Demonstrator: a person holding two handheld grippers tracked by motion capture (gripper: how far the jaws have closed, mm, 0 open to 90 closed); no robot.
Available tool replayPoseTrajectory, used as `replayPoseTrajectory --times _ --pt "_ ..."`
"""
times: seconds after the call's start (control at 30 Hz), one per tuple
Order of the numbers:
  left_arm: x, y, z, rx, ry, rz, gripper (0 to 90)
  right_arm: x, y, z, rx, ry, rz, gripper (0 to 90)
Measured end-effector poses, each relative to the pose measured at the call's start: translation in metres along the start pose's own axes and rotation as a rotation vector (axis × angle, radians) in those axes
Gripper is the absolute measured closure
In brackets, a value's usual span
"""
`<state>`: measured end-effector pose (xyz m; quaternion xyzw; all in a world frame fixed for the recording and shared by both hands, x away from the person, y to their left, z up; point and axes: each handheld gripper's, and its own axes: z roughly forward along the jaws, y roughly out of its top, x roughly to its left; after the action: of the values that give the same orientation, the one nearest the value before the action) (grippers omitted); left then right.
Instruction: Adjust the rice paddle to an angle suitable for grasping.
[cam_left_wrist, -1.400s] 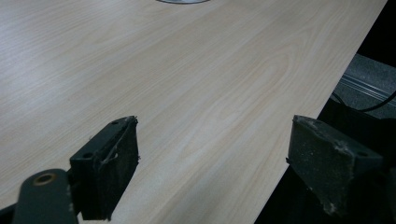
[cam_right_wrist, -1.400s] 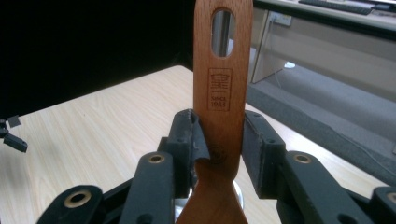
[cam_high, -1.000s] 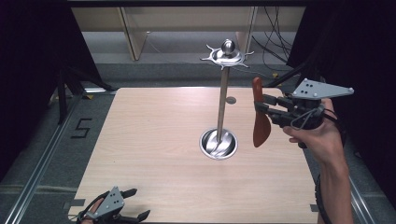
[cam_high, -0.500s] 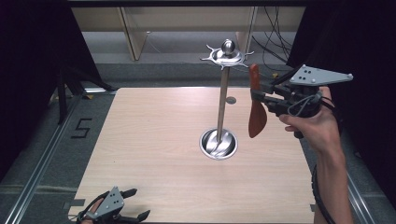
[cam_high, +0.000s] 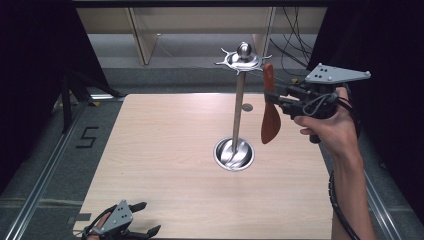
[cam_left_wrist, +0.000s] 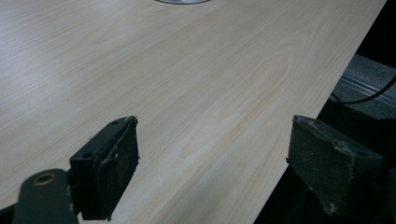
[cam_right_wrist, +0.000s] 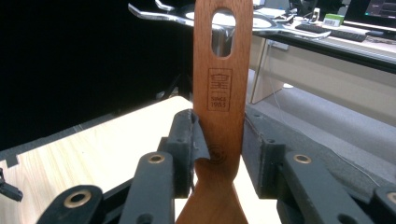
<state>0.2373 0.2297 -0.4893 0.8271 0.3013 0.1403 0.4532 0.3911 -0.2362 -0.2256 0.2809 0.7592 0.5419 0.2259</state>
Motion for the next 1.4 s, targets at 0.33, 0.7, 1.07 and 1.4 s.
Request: replayPoseTrajectory --times 0.33,0.7,1.07,1.4 --pt "0.0 0.0 0.0 0.0 0.0 0.0 15.8 -0.003 0.002 0.005 0.02 -0.008 0.018 67.1" --pt "-0.001 0.0 0.0 -0.012 0.002 -0.013 15.8 -0.006 0.004 0.013 0.026 -0.005 0.019 67.0" --pt "0.0 0.0 0.0 -0.008 0.005 -0.008 15.8 -0.01 -0.002 0.021 0.012 0.027 0.049 67.0" --pt "0.001 0.0 0.0 0.002 -0.003 -0.009 15.7 -0.006 -0.01 0.018 0.02 0.029 0.031 65.0"
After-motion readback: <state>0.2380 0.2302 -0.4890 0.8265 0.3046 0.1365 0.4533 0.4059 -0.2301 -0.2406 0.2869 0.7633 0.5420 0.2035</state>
